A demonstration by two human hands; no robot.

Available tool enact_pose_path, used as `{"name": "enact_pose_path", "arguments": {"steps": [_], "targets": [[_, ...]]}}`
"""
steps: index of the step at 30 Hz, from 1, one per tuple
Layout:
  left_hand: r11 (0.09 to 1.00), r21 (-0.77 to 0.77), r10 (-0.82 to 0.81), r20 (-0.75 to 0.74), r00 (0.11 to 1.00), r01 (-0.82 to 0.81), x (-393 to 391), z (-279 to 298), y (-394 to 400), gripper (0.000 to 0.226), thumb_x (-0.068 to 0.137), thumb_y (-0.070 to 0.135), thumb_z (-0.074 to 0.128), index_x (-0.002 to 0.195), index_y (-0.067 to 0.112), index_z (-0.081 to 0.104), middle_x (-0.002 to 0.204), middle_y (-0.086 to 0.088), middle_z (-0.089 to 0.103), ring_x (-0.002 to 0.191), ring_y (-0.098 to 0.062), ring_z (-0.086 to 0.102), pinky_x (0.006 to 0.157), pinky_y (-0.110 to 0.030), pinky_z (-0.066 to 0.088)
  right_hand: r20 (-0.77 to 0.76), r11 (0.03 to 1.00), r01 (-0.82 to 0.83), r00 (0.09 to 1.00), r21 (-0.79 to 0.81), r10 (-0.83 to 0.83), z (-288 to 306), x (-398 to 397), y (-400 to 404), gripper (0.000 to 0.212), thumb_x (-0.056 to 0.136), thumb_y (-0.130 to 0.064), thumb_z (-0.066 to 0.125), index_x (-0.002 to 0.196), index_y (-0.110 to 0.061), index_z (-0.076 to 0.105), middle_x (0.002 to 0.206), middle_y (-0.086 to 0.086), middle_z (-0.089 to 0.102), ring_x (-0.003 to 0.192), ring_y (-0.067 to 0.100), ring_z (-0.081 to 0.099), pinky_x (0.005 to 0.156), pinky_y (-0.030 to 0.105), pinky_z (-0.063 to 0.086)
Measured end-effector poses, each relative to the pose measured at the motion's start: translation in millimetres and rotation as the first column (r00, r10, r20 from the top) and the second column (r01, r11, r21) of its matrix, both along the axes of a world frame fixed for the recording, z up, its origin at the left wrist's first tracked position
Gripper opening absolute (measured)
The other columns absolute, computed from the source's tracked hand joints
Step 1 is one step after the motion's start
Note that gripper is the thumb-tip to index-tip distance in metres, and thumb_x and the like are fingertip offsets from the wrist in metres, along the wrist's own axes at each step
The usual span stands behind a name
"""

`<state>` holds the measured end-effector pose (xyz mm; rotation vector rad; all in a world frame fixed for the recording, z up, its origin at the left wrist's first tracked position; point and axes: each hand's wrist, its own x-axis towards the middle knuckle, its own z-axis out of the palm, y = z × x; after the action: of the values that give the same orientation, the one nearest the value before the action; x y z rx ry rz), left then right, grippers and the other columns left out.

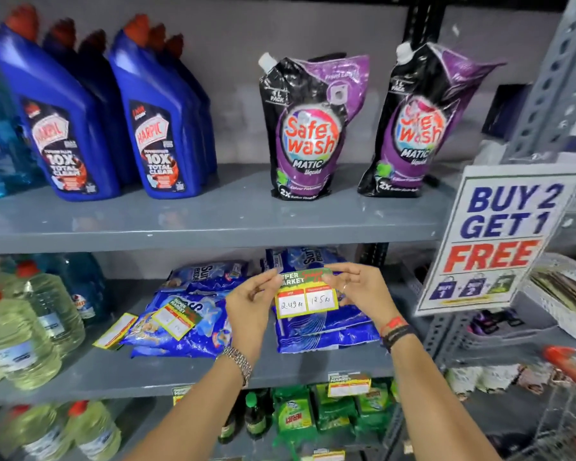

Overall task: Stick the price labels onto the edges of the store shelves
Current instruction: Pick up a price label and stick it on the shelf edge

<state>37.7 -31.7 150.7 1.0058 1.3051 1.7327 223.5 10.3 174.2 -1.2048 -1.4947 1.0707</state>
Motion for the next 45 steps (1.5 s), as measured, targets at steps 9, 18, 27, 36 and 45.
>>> {"name": "enact_pose_path", "arguments": {"steps": [9,18,27,36,45], "targets": [[0.957,0.274,0.024,-0.414,0.910,0.100,56.3,64.3,1.8,0.016,0.073,0.025,0.079,0.086,0.016,0.078,0.075,0.007,0.075,0.067,0.000,0.071,0.065,-0.011,0.054,-0.110,0.926,0.276,0.960,0.257,-0.256,42.0,61.4,-18.9,0.005,0.077,-0.019,0.072,0.077,-0.022,0.068,0.069,0.003,0.069,0.069,0.017,0.066,0.064,0.037,0.058],[0.961,0.258,0.083,-0.607,0.791,0.097,58.9,87.3,25.9,0.015,0.075,0.029,0.076,0.087,0.019,0.077,0.078,0.008,0.073,0.073,-0.004,0.067,0.065,-0.009,0.052,-0.081,0.896,0.369,0.929,0.247,-0.360,55.8,62.8,-9.7,0.020,0.076,-0.024,0.074,0.090,-0.012,0.068,0.073,-0.005,0.067,0.071,0.013,0.065,0.048,0.010,0.051],[0.966,0.252,0.142,-0.713,0.686,0.061,58.5,91.3,31.6,0.017,0.076,0.035,0.074,0.087,0.023,0.076,0.080,0.009,0.075,0.063,0.000,0.065,0.061,-0.008,0.051,-0.078,0.891,0.394,0.919,0.228,-0.386,57.7,63.8,-2.5,0.015,0.076,-0.027,0.074,0.084,-0.019,0.065,0.075,-0.004,0.068,0.077,0.013,0.068,0.053,0.014,0.056],[0.941,0.336,0.318,-0.906,0.280,0.020,54.9,103.2,31.6,0.021,0.078,0.051,0.063,0.091,0.035,0.067,0.091,0.014,0.066,0.080,-0.006,0.060,0.055,-0.021,0.041,0.002,0.691,0.538,0.788,0.482,-0.615,61.8,54.9,-2.1,0.031,0.066,-0.038,0.079,0.081,-0.019,0.060,0.082,-0.002,0.061,0.075,0.011,0.055,0.065,0.018,0.046],[0.944,0.293,0.236,-0.919,0.316,0.148,49.6,97.9,47.5,0.033,0.084,0.053,0.056,0.106,0.034,0.069,0.106,0.015,0.070,0.098,-0.009,0.061,0.077,-0.024,0.044,0.249,0.758,0.355,0.795,0.547,-0.552,64.5,49.0,12.0,0.049,0.065,-0.044,0.077,0.104,-0.018,0.065,0.115,0.000,0.066,0.114,0.020,0.053,0.112,0.043,0.028]]}}
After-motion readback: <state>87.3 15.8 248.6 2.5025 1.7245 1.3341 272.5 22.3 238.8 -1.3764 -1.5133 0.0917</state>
